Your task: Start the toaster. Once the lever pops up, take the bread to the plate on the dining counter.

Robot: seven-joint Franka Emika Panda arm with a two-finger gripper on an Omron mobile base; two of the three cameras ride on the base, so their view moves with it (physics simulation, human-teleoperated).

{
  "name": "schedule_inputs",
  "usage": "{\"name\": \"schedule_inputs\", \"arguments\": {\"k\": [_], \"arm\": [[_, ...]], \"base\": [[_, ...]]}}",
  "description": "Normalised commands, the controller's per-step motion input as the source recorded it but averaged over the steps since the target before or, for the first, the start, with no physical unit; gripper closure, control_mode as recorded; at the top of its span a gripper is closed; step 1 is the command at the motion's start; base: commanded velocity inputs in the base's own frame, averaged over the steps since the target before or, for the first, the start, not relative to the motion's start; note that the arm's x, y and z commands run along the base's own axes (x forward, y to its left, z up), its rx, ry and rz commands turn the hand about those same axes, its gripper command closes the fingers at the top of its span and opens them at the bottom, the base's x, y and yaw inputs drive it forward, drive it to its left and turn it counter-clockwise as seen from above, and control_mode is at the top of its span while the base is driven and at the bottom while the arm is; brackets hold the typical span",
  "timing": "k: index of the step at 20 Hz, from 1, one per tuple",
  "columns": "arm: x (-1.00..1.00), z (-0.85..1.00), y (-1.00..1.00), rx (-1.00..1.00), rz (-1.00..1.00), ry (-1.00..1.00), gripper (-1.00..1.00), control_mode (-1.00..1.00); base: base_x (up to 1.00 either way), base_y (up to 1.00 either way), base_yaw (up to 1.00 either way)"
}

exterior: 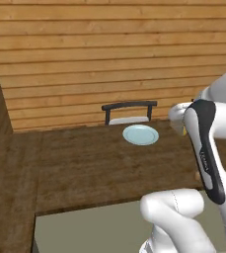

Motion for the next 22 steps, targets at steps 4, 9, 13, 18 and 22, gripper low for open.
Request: {"name": "schedule_inputs", "arguments": {"k": [4,9,13,18,22], "arm": [[1.0,-0.19,-0.27,0.03,0.24,0.07,1.0,-1.0],[0.88,-0.31,-0.02,0.0,0.13,0.05,1.0,-1.0],[0.62,-0.44,0.0,0.0,0.03,0.0,1.0,-1.0],[0.48,-0.59,0.0,0.0,0.0,0.0,1.0,-1.0],[0.41,-0.66,0.0,0.0,0.0,0.0,1.0,-1.0]], "base": [[0.0,0.0,0.0],[0.0,0.0,0.0],[0.0,0.0,0.0],[0.0,0.0,0.0],[0.0,0.0,0.0]]}}
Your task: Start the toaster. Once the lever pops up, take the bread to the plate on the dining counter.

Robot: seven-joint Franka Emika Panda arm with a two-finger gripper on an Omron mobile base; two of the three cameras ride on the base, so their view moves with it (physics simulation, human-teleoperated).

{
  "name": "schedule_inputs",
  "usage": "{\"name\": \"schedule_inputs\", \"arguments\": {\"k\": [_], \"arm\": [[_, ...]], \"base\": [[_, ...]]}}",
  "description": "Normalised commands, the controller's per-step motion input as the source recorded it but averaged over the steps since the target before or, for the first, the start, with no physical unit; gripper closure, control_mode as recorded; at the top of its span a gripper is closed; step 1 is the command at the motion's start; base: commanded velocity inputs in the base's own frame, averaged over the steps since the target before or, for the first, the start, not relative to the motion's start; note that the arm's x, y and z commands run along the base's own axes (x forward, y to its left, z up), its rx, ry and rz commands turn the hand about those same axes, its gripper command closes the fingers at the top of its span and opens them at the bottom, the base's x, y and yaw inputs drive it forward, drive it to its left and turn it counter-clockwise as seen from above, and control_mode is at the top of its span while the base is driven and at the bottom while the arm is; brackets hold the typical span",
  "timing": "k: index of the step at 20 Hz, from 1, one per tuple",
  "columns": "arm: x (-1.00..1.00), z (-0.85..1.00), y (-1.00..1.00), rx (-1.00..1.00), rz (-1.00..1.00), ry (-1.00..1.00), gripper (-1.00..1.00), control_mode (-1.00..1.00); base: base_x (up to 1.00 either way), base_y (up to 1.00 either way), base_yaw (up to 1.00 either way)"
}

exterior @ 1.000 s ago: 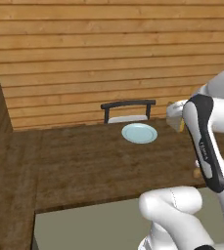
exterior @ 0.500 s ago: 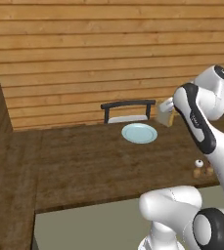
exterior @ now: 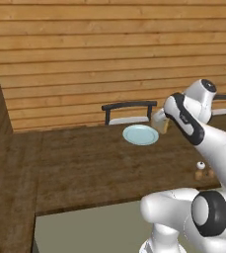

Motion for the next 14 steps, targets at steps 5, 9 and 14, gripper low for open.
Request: {"name": "schedule_inputs", "arguments": {"k": [5,9,14], "arm": [[0.45,-0.57,0.0,0.0,0.0,0.0,1.0,-1.0],[0.42,-0.41,0.0,0.0,0.0,0.0,1.0,-1.0],[0.42,-0.21,0.0,0.0,0.0,0.0,1.0,-1.0]], "base": [[0.0,0.0,0.0],[0.0,0.0,0.0],[0.0,0.0,0.0]]}}
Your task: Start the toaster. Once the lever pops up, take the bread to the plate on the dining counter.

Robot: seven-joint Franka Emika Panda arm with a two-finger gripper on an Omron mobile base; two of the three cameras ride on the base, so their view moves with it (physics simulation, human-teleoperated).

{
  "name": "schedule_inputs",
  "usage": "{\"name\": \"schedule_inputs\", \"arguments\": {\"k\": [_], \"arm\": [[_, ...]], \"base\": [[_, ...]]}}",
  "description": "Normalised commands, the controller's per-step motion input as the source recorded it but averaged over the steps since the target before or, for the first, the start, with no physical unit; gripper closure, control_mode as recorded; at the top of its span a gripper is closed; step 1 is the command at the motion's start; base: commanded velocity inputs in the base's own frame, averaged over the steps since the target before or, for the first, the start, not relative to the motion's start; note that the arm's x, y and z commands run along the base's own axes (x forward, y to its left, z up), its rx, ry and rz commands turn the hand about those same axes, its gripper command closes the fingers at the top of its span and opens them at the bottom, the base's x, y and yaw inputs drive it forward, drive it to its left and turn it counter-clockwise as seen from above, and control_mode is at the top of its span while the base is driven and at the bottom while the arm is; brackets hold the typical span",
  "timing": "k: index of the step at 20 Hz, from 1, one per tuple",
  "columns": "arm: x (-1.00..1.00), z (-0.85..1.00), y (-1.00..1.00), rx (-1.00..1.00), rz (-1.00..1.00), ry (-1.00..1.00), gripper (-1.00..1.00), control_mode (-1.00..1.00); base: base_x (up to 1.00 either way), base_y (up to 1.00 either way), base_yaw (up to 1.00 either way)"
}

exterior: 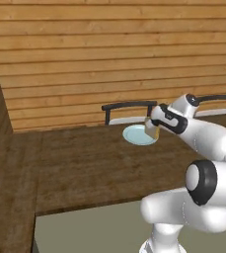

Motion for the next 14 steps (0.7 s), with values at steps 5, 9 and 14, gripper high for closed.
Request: {"name": "schedule_inputs", "arguments": {"k": [5,9,14], "arm": [[0.49,-0.14,0.0,0.0,0.0,0.0,1.0,-1.0],[0.42,-0.15,0.0,0.0,0.0,0.0,1.0,-1.0],[0.24,-0.24,0.0,0.0,0.0,0.0,1.0,-1.0]], "base": [[0.0,0.0,0.0],[0.0,0.0,0.0],[0.0,0.0,0.0]]}}
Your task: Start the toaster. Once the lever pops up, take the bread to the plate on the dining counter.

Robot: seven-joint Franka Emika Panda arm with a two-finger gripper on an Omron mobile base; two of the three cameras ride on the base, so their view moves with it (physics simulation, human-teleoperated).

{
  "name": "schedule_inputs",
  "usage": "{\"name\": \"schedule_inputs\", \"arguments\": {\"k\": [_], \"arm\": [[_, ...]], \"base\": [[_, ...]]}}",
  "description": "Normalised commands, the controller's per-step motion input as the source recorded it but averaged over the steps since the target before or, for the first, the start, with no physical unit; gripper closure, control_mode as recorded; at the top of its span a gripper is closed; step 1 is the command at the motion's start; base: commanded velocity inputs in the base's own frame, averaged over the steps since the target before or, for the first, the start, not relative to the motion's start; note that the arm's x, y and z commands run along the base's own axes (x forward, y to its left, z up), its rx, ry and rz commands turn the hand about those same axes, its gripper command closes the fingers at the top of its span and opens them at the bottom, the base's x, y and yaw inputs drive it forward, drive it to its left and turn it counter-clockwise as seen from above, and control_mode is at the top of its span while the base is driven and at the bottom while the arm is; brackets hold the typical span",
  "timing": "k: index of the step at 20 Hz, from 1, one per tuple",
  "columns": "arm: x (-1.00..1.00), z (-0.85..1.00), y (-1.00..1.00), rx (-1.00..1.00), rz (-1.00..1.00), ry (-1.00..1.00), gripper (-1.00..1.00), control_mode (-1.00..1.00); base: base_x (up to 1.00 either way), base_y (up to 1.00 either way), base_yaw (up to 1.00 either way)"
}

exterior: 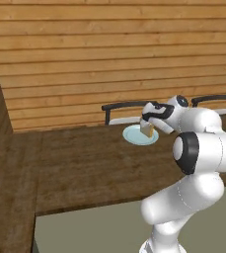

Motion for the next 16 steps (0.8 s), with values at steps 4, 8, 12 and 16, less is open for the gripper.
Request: {"name": "schedule_inputs", "arguments": {"k": [4,8,12,16], "arm": [[0.1,-0.22,0.0,0.0,0.0,0.0,1.0,-1.0],[0.05,-0.19,0.0,0.0,0.0,0.0,1.0,-1.0],[0.06,-0.15,0.0,0.0,0.0,0.02,1.0,-1.0],[0.13,-0.07,0.0,0.0,0.0,0.02,1.0,-1.0]], "base": [[0.0,0.0,0.0],[0.0,0.0,0.0],[0.0,0.0,0.0],[0.0,0.0,0.0]]}}
